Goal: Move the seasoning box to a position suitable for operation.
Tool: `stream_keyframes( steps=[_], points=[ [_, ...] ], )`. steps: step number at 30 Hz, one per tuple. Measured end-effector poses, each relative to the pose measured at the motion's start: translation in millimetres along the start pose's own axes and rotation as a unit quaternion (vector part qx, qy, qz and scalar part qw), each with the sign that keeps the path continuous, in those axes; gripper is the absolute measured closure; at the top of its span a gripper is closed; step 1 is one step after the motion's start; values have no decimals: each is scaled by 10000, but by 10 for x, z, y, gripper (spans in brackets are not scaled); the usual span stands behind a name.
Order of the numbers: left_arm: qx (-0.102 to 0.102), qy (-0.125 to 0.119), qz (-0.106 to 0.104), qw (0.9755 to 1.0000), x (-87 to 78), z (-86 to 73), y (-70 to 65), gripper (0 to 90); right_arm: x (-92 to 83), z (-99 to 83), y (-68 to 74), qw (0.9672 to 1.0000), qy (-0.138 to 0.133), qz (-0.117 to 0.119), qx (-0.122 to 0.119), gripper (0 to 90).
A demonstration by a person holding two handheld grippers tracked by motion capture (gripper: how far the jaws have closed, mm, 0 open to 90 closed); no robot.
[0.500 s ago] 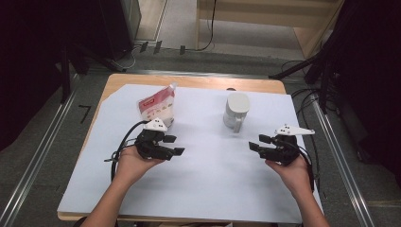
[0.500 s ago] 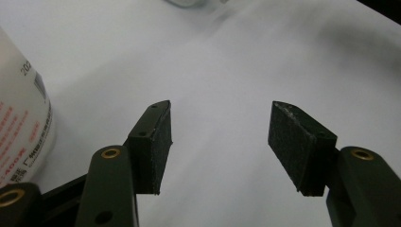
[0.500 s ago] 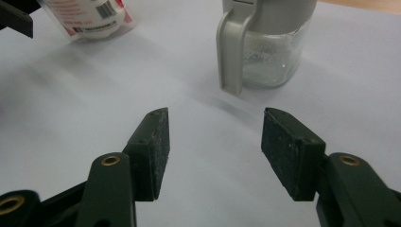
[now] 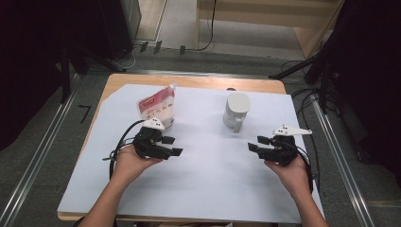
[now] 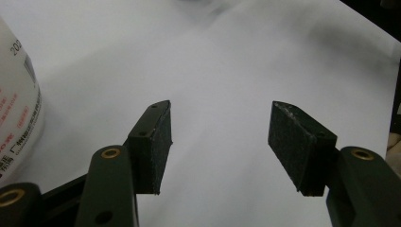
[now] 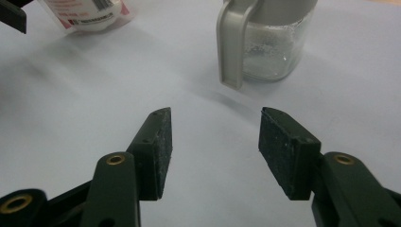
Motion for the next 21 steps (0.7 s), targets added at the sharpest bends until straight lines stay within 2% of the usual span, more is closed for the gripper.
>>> stream_keyframes(
  steps=[8,13,14,15,16,21],
  points=[
    [95,-7,13,10000,-14,-1,-14,404,-39,24,-28,9998,-57,-171,-65,410],
    [64,-33,6,10000,-21,4,-9,403,-29,59,-49,9995,-153,-285,25,350],
    [65,-42,8,10000,-26,6,-9,404,-20,80,-58,9993,-183,-296,145,316],
    [65,-42,8,10000,-26,6,-9,404,-17,89,-55,9993,-189,-275,191,326],
    [59,-39,-3,10000,-26,5,-12,406,-16,95,-48,9994,-179,-205,191,337],
    [84,4,-15,10000,-18,2,-32,415,-6,140,-57,9991,-212,-341,123,284]
  ],
)
Point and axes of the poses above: each handheld gripper's, and its own axes: x roughly forward along the jaws, z roughly out of its top, y roughly to its left, the point moved 9 cm from there along x, roughly forward along the jaws, and after that the axes turned 4 degrees about -z, right-handed, at the moved point
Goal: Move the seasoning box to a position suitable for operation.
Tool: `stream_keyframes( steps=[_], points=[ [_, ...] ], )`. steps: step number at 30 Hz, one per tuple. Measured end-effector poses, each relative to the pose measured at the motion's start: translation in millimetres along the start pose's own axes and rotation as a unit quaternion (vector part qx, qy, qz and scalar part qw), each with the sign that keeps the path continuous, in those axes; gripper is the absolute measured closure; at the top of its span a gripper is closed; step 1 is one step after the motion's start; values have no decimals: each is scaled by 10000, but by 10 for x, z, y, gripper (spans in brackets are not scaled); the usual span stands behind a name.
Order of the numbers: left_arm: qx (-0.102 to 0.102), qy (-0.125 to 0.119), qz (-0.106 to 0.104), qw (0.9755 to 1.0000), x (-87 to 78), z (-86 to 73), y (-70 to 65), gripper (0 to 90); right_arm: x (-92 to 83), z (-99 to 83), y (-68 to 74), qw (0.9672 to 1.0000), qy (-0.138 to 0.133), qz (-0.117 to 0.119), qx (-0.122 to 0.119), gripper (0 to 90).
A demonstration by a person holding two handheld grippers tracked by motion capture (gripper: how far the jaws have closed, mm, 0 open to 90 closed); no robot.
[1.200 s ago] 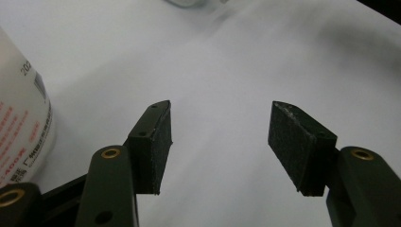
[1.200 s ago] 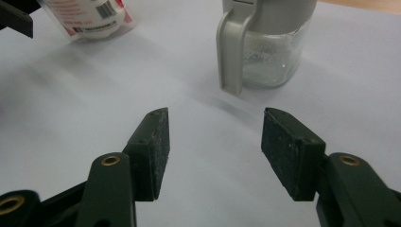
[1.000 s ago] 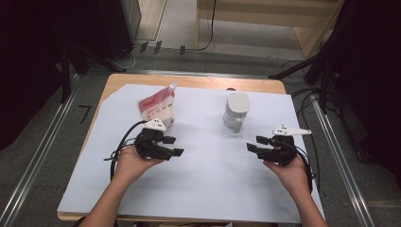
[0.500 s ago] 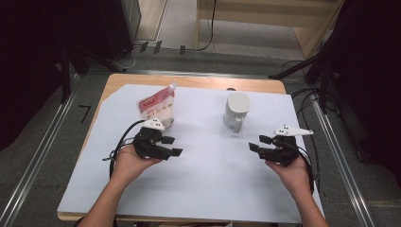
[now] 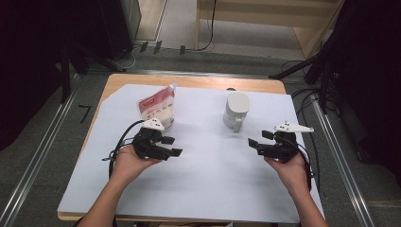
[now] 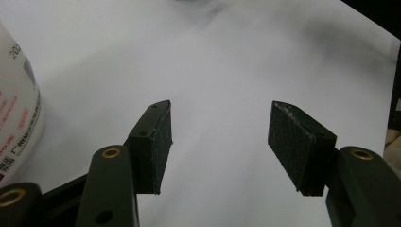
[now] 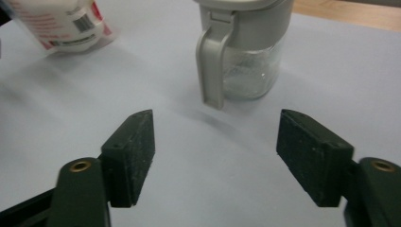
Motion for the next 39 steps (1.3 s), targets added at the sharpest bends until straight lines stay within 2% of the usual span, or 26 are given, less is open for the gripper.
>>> stream_keyframes(
  steps=[4,5,7,9,10,11,13,14,17,18,19,21,29,32,33,37,39],
  points=[
    [7,24,-36,10000,4,-1,-14,414,14,102,-15,9999,-58,-95,40,260],
    [-13,-67,-135,9999,-3,16,-40,414,16,133,-21,9999,-78,-117,45,263],
    [-17,-139,-193,9997,-11,30,-54,414,15,151,-29,9999,-69,-146,38,264],
    [2,-143,-162,9998,-20,33,-51,414,30,199,-37,9997,-66,-209,54,261],
    [3,-130,-135,9998,-20,27,-42,414,57,225,-50,9995,-35,-295,-57,259],
    [-12,-138,-129,9998,-18,22,-38,414,57,225,-50,9995,-35,-295,-57,259],
    [-8,-49,-80,10000,-34,5,-16,413,83,249,-53,9996,-11,-282,4,257],
    [-48,-131,-99,9999,-33,14,-15,412,113,285,-61,9996,-31,-269,77,249],
    [-82,-160,-109,9998,-35,18,-12,411,135,317,-72,9994,-59,-310,119,233],
    [-42,-102,-72,9999,-46,8,1,411,153,332,-80,9993,-56,-348,119,208],
    [-61,-134,-97,9998,-43,10,-1,411,208,345,-92,9989,77,-413,222,137],
    [-53,-136,-97,9998,-43,9,-1,410,249,365,-102,9985,119,-498,197,134],
    [7,-112,-166,9998,-33,3,-5,410,366,505,-71,9981,88,-550,263,131],
    [19,-105,-186,9998,-30,1,-9,412,419,563,-41,9984,144,-499,226,127],
    [17,-67,-123,9999,-31,-1,-4,411,449,603,-36,9982,174,-529,216,110],
    [33,-136,-164,9998,-14,8,-15,411,480,668,-47,9981,182,-534,233,103],
    [58,-97,-154,9998,-15,0,-7,412,545,745,-47,9975,192,-630,270,67]
  ],
)
Point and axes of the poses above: each handheld gripper's, and its own axes: x roughly forward along the jaws, z roughly out of its top, y roughly to its left, the point moved 9 cm from there along x, roughly forward along the jaws, and after that the axes turned 4 degrees about -z, right-handed, at the moved point
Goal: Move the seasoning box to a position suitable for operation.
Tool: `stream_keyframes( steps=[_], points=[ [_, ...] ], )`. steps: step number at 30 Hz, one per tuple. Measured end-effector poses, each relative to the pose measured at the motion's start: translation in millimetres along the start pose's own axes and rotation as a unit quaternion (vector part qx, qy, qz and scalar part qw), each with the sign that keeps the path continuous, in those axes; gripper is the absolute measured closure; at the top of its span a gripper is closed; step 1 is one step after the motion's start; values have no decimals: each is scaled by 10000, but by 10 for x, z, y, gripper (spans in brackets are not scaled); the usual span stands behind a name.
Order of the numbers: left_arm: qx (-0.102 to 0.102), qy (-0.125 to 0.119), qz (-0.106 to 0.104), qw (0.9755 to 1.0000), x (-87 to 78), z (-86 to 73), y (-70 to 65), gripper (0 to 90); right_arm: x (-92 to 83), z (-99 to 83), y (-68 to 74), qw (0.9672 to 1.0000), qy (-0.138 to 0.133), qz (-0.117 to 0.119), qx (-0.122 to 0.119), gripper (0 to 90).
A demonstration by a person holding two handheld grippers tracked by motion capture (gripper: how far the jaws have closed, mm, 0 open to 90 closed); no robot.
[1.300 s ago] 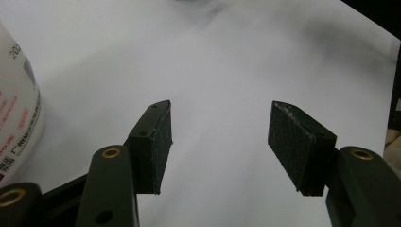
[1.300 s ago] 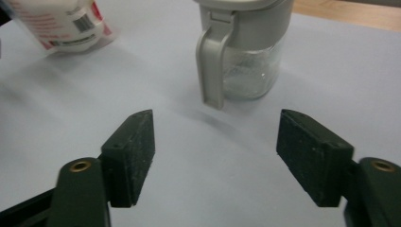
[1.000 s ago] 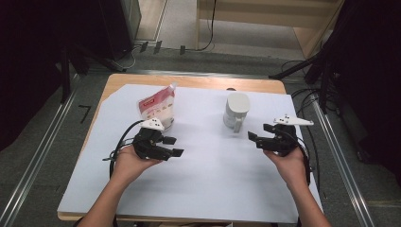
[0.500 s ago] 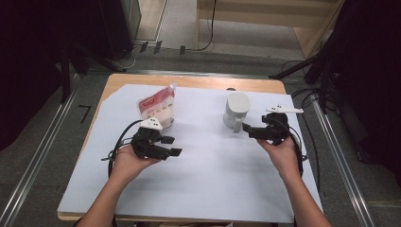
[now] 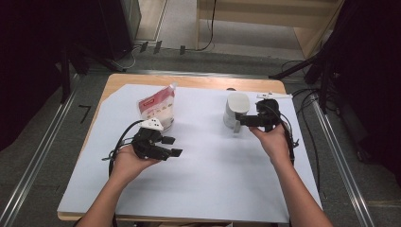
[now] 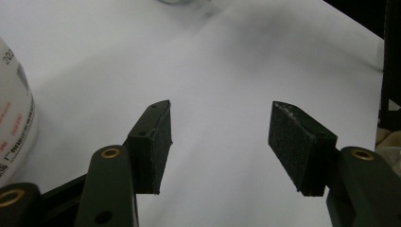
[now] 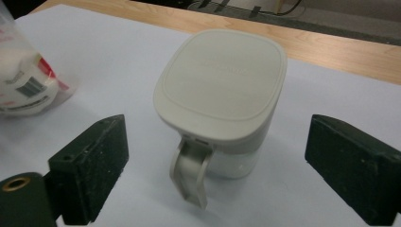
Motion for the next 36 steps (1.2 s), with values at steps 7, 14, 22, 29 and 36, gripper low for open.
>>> stream_keyframes(
  steps=[7,14,22,29,36],
  points=[
    [-27,-38,28,10000,-15,2,1,412,215,93,35,9995,171,-246,-16,18],
    [81,-55,93,9999,-23,12,3,417,440,148,8,9983,242,-355,387,18],
    [179,-99,74,9998,-20,33,-29,419,624,89,74,9959,258,-775,392,10],
    [142,-82,83,9998,-26,28,-21,419,724,65,67,9915,128,-1168,551,38],
    [173,-128,144,9997,-51,37,-10,424,777,40,62,9895,81,-1345,531,78]
  ],
)
Point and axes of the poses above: each handheld gripper's, and its own axes: x roughly forward along the jaws, z roughly out of its top, y roughly to its left, the point moved 9 cm from there along x, roughly forward along the jaws, and after that the axes turned 4 degrees about -z, right-handed, at the moved point
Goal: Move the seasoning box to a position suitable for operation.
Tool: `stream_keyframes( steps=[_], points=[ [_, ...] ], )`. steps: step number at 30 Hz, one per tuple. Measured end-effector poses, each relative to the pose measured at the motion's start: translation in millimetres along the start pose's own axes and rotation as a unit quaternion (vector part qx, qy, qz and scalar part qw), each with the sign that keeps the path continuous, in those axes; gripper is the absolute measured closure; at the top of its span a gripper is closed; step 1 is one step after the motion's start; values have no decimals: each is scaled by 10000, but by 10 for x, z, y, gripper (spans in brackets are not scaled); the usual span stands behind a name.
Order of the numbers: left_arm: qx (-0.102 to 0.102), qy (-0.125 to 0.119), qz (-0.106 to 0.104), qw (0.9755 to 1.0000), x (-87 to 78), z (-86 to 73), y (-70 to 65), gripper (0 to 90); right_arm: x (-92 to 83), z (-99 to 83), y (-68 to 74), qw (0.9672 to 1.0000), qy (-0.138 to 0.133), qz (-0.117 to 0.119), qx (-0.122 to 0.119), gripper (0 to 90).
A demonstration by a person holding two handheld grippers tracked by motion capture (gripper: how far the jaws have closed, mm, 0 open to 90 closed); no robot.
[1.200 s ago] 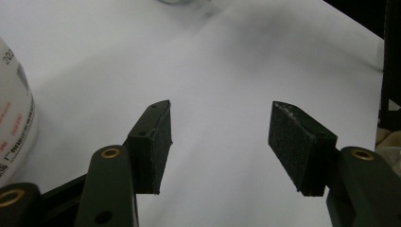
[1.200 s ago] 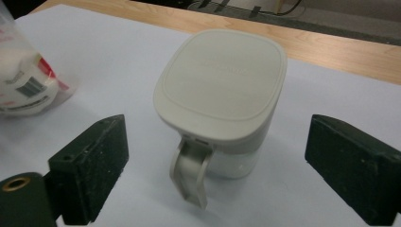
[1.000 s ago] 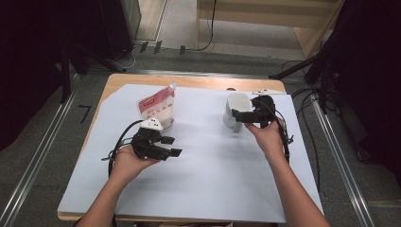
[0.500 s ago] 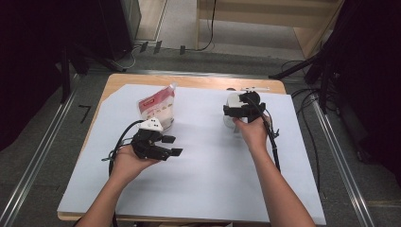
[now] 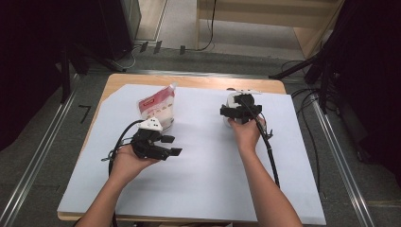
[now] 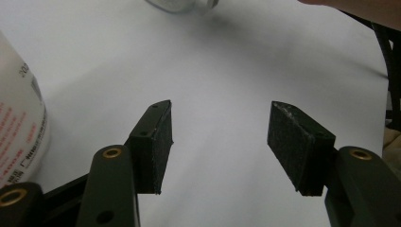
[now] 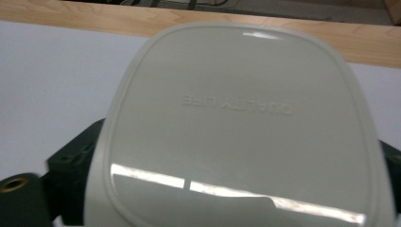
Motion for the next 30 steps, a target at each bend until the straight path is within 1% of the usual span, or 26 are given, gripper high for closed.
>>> stream_keyframes(
  steps=[1,2,3,4,6,10,11,13,16,17,18,19,20,23,25,26,27,28,30],
  points=[
    [26,-23,15,10000,-21,10,1,425,-12,-2,-36,9998,-93,-111,-106,140],
    [26,-23,15,10000,-21,10,1,425,-12,-2,-36,9998,-93,-111,-106,140],
    [44,-98,32,9999,-24,24,-3,426,-13,-9,-48,9998,-167,-5,-96,142],
    [44,-98,32,9999,-24,24,-3,427,-13,-9,-48,9998,-167,-5,-96,142],
    [99,-189,39,9998,-36,50,-18,428,-19,-12,-48,9998,-151,49,-148,144],
    [116,-173,49,9998,-28,48,-25,429,-31,-16,-60,9997,-96,74,-198,147],
    [135,-102,46,9998,-31,38,-21,430,-35,-17,-64,9997,-86,76,-218,148],
    [99,-100,-4,9999,-8,35,-28,429,-45,-18,-78,9997,-92,121,-193,149],
    [133,-67,32,9999,4,35,-32,428,-47,-15,-81,9997,-100,156,-175,149],
    [132,-57,8,9999,7,33,-39,427,-55,-16,-81,9997,-72,180,-160,150],
    [142,8,23,9999,2,24,-33,427,-65,-15,-82,9997,-60,187,-167,150],
    [138,9,20,9999,4,22,-30,426,-75,-14,-82,9996,-49,193,-182,150],
    [128,-40,-4,9999,16,24,-31,427,-82,-9,-84,9996,-60,192,-209,150],
    [120,-35,-8,9999,21,24,-30,427,-111,3,-83,9993,-76,251,-260,150],
    [104,-56,-88,9999,37,33,-50,426,-142,15,-95,9990,-63,330,-283,151],
    [103,-35,-104,9999,41,33,-58,426,-163,24,-108,9989,-70,360,-283,151],
    [132,42,-69,9999,39,25,-55,424,-215,41,-130,9986,-85,428,-310,151],
    [137,-42,-106,9998,60,33,-60,424,-243,51,-131,9980,-109,496,-371,151],
    [125,-57,-113,9998,67,32,-62,424,-314,57,-117,9964,-144,660,-513,151]
  ],
)
Point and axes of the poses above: each handheld gripper's, and its own axes: x roughly forward along the jaws, z roughly out of its top, y roughly to its left, the point moved 9 cm from there along x, roughly forward along the jaws, and after that the axes turned 4 degrees about -z, right-handed, at the moved point
